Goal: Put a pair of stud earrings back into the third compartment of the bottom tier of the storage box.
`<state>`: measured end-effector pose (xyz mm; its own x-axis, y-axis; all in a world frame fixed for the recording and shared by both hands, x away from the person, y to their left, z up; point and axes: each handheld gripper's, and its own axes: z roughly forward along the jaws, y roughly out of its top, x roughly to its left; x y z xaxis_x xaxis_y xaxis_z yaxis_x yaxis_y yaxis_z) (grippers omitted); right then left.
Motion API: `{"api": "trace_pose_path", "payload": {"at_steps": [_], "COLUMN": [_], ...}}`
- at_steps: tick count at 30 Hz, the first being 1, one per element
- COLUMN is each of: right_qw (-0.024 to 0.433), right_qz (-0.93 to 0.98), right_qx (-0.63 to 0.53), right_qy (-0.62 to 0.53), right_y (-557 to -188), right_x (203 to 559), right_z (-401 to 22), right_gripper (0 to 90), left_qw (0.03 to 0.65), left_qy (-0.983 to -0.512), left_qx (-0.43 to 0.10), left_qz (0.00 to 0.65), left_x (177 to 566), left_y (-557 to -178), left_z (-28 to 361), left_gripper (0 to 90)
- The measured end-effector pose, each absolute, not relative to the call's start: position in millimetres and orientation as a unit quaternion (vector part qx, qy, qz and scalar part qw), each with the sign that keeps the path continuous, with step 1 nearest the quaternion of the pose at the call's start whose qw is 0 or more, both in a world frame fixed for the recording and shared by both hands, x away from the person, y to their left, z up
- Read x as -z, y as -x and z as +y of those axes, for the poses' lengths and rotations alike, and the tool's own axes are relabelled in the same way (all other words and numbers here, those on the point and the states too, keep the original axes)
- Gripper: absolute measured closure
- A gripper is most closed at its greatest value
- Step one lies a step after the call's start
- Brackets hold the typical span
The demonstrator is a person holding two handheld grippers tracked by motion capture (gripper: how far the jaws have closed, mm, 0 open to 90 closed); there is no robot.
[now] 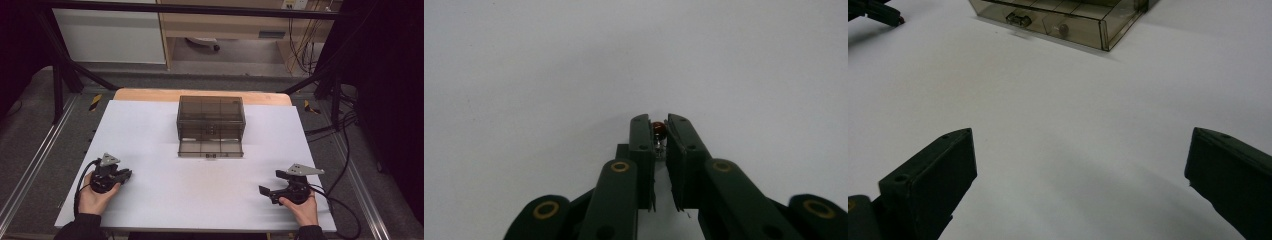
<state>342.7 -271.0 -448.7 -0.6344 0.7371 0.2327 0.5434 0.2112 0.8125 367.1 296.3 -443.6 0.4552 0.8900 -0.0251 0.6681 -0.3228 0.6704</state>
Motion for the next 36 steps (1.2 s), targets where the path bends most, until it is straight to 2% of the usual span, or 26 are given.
{"api": "trace_pose_path", "payload": {"at_steps": [18, 36], "right_qw": [0.102, 0.102], "right_qz": [0.772, 0.772], "right_qx": [-0.471, -0.470], "right_qy": [-0.415, -0.415], "right_y": [-342.8, -342.7], "right_x": [448.8, 448.3], "right_z": [-270.8, -271.5], "right_gripper": [0.7, 0.8], "left_qw": [0.336, 0.350], "left_qy": [-0.794, -0.811], "left_qx": [-0.177, -0.158], "left_qz": [0.476, 0.442], "left_x": [431.3, 420.5], "left_y": [-363.2, -367.9], "left_z": [285.7, 247.6], "left_gripper": [81.9, 81.9]}}
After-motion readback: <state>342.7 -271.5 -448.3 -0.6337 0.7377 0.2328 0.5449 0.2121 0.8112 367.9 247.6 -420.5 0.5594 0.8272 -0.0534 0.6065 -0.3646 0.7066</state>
